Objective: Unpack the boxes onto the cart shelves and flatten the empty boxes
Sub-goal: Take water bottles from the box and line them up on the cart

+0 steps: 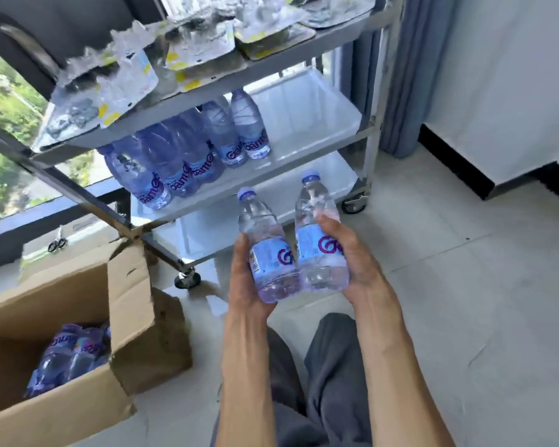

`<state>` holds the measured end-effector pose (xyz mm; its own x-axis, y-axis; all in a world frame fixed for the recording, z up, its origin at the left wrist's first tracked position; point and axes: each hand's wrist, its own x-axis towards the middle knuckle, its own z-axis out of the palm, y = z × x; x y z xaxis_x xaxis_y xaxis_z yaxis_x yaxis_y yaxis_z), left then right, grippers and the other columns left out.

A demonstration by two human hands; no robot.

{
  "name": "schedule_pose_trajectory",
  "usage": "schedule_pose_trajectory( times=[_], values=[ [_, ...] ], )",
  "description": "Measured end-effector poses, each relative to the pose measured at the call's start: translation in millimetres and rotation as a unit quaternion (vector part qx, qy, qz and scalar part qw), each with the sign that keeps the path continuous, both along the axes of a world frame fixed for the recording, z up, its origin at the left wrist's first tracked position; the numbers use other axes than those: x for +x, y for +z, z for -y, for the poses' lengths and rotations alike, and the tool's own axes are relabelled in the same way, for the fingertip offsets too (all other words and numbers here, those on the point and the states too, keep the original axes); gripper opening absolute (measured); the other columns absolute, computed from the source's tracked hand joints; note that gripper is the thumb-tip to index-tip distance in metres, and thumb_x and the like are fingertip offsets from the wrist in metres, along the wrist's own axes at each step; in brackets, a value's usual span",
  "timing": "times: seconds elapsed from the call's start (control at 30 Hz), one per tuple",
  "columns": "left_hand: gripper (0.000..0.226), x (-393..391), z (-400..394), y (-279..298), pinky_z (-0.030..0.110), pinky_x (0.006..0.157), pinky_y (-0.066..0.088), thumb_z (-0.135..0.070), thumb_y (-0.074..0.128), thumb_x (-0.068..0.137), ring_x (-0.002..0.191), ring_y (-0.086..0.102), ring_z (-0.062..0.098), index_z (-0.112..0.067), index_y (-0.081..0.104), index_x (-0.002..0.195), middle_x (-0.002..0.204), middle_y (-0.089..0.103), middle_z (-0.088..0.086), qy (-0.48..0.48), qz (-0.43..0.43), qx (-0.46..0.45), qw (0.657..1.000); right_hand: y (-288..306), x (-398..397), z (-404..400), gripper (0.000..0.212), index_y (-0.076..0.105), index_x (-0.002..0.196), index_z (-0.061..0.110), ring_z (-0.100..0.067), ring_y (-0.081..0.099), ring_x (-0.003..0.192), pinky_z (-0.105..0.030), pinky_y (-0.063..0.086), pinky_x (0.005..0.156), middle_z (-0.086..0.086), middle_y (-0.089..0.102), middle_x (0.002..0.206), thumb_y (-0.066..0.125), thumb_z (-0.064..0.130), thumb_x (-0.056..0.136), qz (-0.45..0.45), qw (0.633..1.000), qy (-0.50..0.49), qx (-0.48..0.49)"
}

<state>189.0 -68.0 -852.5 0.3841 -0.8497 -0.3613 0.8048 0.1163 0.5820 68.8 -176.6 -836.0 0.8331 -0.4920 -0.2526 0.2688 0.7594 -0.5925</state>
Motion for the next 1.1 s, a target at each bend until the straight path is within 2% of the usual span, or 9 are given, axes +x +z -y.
schedule_pose_trajectory(
  times=[0.17, 0.23, 0.3, 0.37, 0.47, 0.63, 0.8, 0.97, 1.1],
  values=[
    [0.062, -28.4, 5.0, 14.9, 0.049, 0.093, 0.054, -0.053, 0.06, 0.082, 0.108, 0.066, 0.036, -0.002, 0.071, 0.115, 0.12, 0.066, 0.024, -0.101, 0.011, -0.028, 0.994, 17.5, -41.5, -14.2, 0.088, 0.042, 0.143, 0.0, -0.046, 0.051, 0.124, -0.058, 0.044, 0.103, -0.03, 0.049, 0.139, 0.079, 0.036, 0.073, 0.006, 0.998, -0.054, -0.021],
    [0.06, -34.2, 4.6, 21.3, 0.047, 0.088, 0.057, -0.048, 0.055, 0.086, 0.094, 0.069, 0.037, 0.005, 0.069, 0.112, 0.108, 0.069, 0.026, -0.121, -0.01, -0.021, 0.992, 23.6, -50.0, -17.8, 0.086, 0.041, 0.144, 0.0, -0.044, 0.05, 0.124, -0.057, 0.041, 0.105, -0.028, 0.05, 0.138, 0.08, 0.033, 0.074, 0.012, 0.997, -0.075, -0.026],
    [0.063, -40.6, -0.8, 32.5, 0.044, 0.077, 0.058, -0.044, 0.062, 0.086, 0.08, 0.068, 0.037, 0.012, 0.061, 0.115, 0.099, 0.069, 0.03, -0.182, -0.039, -0.07, 0.98, 32.7, -54.3, -24.2, 0.078, 0.046, 0.139, -0.001, -0.039, 0.059, 0.109, -0.05, 0.051, 0.093, -0.025, 0.057, 0.125, 0.08, 0.029, 0.075, 0.005, 0.995, -0.088, -0.053],
    [0.068, -41.3, -8.4, 40.4, 0.045, 0.08, 0.057, -0.044, 0.076, 0.076, 0.087, 0.068, 0.037, 0.007, 0.062, 0.118, 0.107, 0.067, 0.03, -0.188, -0.014, -0.097, 0.977, 33.8, -53.7, -29.0, 0.067, 0.049, 0.135, -0.004, -0.039, 0.062, 0.104, -0.05, 0.055, 0.088, -0.027, 0.059, 0.121, 0.076, 0.024, 0.081, -0.006, 0.992, -0.091, -0.083],
    [0.064, -28.2, -22.4, 36.0, 0.049, 0.092, 0.053, -0.041, 0.076, 0.076, 0.107, 0.064, 0.038, 0.001, 0.062, 0.123, 0.123, 0.061, 0.027, -0.133, 0.043, -0.068, 0.988, 27.0, -44.7, -37.2, 0.062, 0.039, 0.142, -0.006, -0.052, 0.045, 0.126, -0.067, 0.036, 0.105, -0.036, 0.044, 0.139, 0.063, 0.024, 0.093, -0.006, 0.994, -0.083, -0.068],
    [0.049, -3.8, -51.1, 21.7, 0.042, 0.078, 0.057, -0.037, 0.054, 0.09, 0.087, 0.067, 0.033, 0.003, 0.06, 0.117, 0.1, 0.067, 0.022, -0.073, 0.051, -0.029, 0.996, 15.5, -18.7, -63.0, 0.05, 0.04, 0.145, 0.002, -0.05, 0.04, 0.133, -0.066, 0.03, 0.11, -0.031, 0.043, 0.145, 0.047, 0.028, 0.103, 0.002, 0.997, -0.053, -0.053],
    [0.045, 5.3, -76.9, 13.7, 0.045, 0.086, 0.056, -0.038, 0.068, 0.085, 0.099, 0.068, 0.034, -0.004, 0.07, 0.114, 0.114, 0.067, 0.022, -0.084, 0.08, -0.052, 0.992, 9.5, -2.5, -80.4, 0.057, 0.056, 0.134, 0.001, -0.041, 0.055, 0.124, -0.051, 0.051, 0.095, -0.025, 0.055, 0.136, 0.052, 0.045, 0.099, -0.021, 0.999, -0.013, -0.036],
    [0.042, 26.1, -81.8, 1.7, 0.047, 0.085, 0.055, -0.032, 0.067, 0.086, 0.096, 0.065, 0.039, 0.0, 0.067, 0.113, 0.115, 0.063, 0.028, -0.05, 0.096, 0.001, 0.994, 0.7, 8.4, -72.7, 0.065, 0.05, 0.136, 0.0, -0.046, 0.055, 0.121, -0.063, 0.043, 0.101, -0.029, 0.055, 0.133, 0.072, 0.038, 0.088, -0.042, 0.993, -0.014, -0.105],
    [0.03, 28.7, -75.5, -2.2, 0.04, 0.066, 0.058, -0.029, 0.062, 0.086, 0.078, 0.071, 0.035, -0.003, 0.076, 0.092, 0.093, 0.071, 0.025, -0.041, 0.066, 0.032, 0.996, 0.6, 15.4, -65.1, 0.058, 0.062, 0.102, 0.008, -0.031, 0.069, 0.085, -0.043, 0.058, 0.07, -0.02, 0.069, 0.101, 0.093, 0.033, 0.06, -0.116, 0.982, -0.069, -0.136]
  ],
)
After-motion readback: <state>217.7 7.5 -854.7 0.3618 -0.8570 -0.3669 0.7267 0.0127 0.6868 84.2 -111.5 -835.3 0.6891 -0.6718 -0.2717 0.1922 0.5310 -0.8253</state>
